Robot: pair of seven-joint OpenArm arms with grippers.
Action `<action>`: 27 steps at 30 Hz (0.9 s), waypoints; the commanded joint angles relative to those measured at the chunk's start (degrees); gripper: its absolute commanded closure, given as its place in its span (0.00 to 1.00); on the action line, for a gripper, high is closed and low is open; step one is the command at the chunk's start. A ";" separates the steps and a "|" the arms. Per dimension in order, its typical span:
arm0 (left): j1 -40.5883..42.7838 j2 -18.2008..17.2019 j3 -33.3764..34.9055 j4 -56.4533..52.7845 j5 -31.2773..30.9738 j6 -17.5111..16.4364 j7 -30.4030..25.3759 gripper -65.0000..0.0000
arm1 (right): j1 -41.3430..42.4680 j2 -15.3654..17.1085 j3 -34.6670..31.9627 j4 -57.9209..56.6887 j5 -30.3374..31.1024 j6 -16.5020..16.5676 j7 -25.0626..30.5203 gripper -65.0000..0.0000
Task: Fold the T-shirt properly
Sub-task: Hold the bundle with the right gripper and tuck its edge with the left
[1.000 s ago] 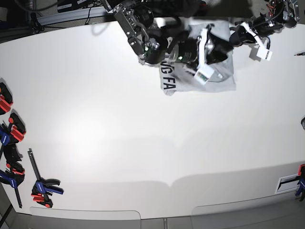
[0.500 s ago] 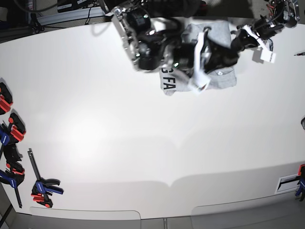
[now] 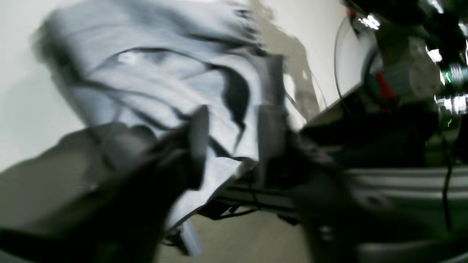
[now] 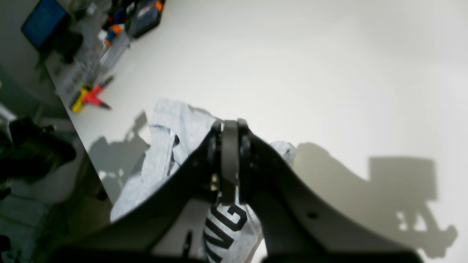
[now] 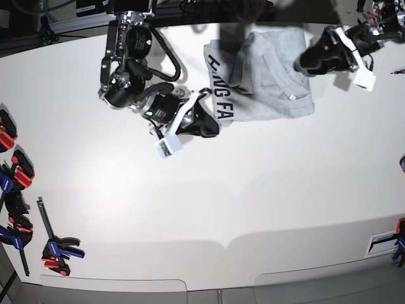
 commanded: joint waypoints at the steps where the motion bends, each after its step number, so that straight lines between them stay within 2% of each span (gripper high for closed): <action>1: 0.04 -0.76 0.20 2.29 -1.36 -0.36 -0.83 0.58 | 0.31 -0.42 -0.28 1.05 1.64 0.42 1.31 1.00; 3: 0.04 -0.74 1.62 4.61 -0.79 -0.36 -1.03 0.57 | -0.37 -0.42 -1.03 0.68 1.49 0.37 1.33 1.00; 8: 0.04 -0.76 9.25 5.64 11.13 -0.36 -2.99 0.57 | -1.73 -0.42 -4.52 -1.84 0.26 0.37 1.90 1.00; 11: 0.02 -0.76 14.69 5.64 18.01 -0.36 -3.37 0.57 | -1.73 -0.42 -6.62 -4.35 -2.64 0.33 3.45 1.00; 13: 0.07 -0.76 17.14 5.64 24.20 -0.36 -6.16 0.57 | -1.70 -0.42 -7.45 -5.38 -3.50 0.13 3.93 1.00; 16: 0.22 -0.76 18.80 5.64 30.25 3.80 -8.55 0.57 | -1.73 -0.42 -7.74 -5.99 -3.45 0.15 3.91 1.00; 22: 4.04 -0.76 19.23 5.53 31.08 4.52 -9.20 0.57 | -1.70 -0.42 -7.74 -5.99 -3.43 0.15 4.35 1.00; 27: 5.90 -0.74 19.23 5.53 30.10 4.59 -12.28 0.56 | -1.70 -0.42 -7.74 -5.99 -3.43 0.13 4.39 1.00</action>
